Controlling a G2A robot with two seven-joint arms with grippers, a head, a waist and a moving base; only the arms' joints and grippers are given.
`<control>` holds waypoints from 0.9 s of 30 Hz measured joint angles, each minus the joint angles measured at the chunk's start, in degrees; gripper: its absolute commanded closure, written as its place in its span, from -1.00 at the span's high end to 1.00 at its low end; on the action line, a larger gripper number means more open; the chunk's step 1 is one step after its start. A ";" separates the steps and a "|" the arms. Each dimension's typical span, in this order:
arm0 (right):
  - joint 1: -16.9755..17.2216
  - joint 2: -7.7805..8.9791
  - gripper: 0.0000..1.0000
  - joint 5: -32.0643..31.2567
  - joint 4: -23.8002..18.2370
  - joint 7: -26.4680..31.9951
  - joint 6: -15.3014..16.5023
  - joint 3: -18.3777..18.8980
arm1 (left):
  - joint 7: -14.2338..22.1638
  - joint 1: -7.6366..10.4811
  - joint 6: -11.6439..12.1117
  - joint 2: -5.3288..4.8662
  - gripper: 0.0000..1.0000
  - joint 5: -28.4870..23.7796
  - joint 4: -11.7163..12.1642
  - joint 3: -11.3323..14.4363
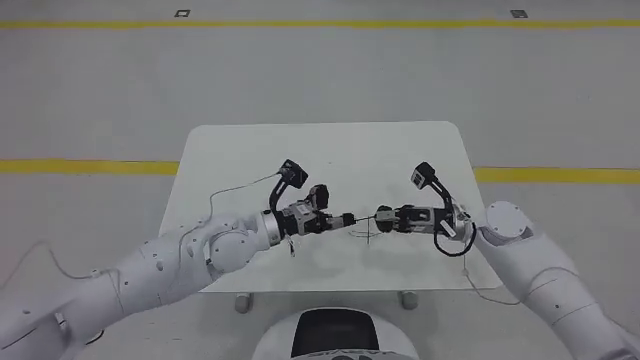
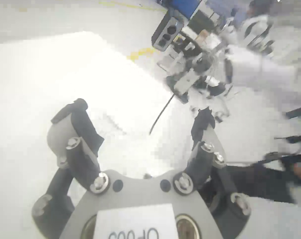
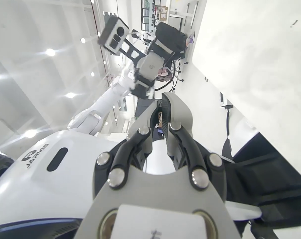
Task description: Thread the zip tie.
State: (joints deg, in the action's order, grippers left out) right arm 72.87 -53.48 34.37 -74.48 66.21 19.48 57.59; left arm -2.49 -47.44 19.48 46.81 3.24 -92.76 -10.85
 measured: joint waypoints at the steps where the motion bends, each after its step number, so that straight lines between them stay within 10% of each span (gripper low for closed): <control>1: 0.00 0.00 -1.00 0.01 0.00 0.01 0.00 0.00 | -0.51 0.00 0.00 -0.01 1.00 -2.25 -0.04 -0.03; 8: 0.22 -0.08 -1.00 0.37 -0.35 -0.48 -0.06 -0.07 | -3.06 -1.20 0.00 0.24 1.00 -2.80 -0.88 -0.77; 18: -1.09 -1.23 -1.00 9.27 3.65 12.66 0.01 1.54 | 18.64 -2.73 0.00 2.08 1.00 -21.02 1.31 -4.47; 27: -1.19 -1.44 -1.00 9.51 3.55 13.08 -0.21 1.30 | 20.05 -3.41 0.00 2.56 1.00 -22.79 1.21 -5.24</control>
State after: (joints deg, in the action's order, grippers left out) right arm 71.68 -54.92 43.88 -70.93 79.28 19.27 58.89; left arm 17.56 -50.85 19.48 49.37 -19.54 -91.56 -16.09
